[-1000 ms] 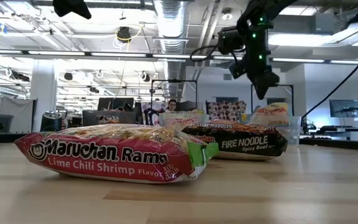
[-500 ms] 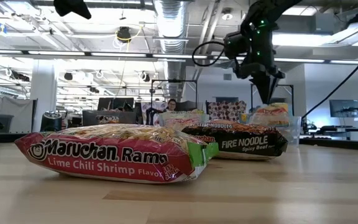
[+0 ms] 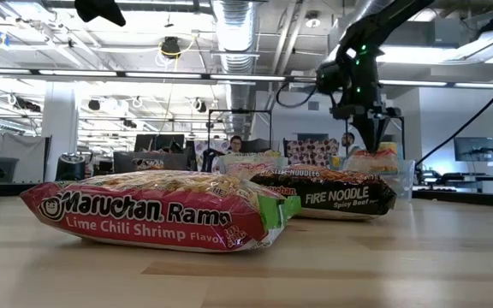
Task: Sort Maruchan noodles
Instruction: Put the blue noodle pack into the right transparent bin
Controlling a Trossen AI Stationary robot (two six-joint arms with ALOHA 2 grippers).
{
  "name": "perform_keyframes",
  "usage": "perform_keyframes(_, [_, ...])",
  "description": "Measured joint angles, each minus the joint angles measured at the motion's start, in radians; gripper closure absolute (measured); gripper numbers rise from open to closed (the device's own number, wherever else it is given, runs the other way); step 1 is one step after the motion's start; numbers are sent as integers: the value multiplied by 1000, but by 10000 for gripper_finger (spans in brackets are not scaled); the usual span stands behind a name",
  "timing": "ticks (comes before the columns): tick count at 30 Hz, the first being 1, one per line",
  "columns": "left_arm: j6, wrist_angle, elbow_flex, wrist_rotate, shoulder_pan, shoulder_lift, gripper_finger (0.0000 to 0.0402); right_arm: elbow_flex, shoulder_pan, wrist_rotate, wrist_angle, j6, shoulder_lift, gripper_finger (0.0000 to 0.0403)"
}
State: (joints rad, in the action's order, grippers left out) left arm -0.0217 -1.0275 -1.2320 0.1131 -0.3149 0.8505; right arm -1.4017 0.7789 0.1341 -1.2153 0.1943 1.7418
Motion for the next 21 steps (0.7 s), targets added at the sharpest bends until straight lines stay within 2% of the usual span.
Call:
perform_keyframes(7, [0, -9, 0, 0, 0, 0, 401, 1, -19, -30, -26, -52, 95, 321])
perform_keyframes(14, [12, -9, 0, 6, 0, 0, 401, 0, -37, -16, -28, -72, 171, 321])
perform_keyframes(18, [22, -10, 0, 7, 0, 0, 401, -3, -31, 1, -30, -87, 197, 321])
perform_keyframes(21, [22, -9, 0, 8, 0, 0, 401, -2, -31, 55, -20, -83, 203, 321])
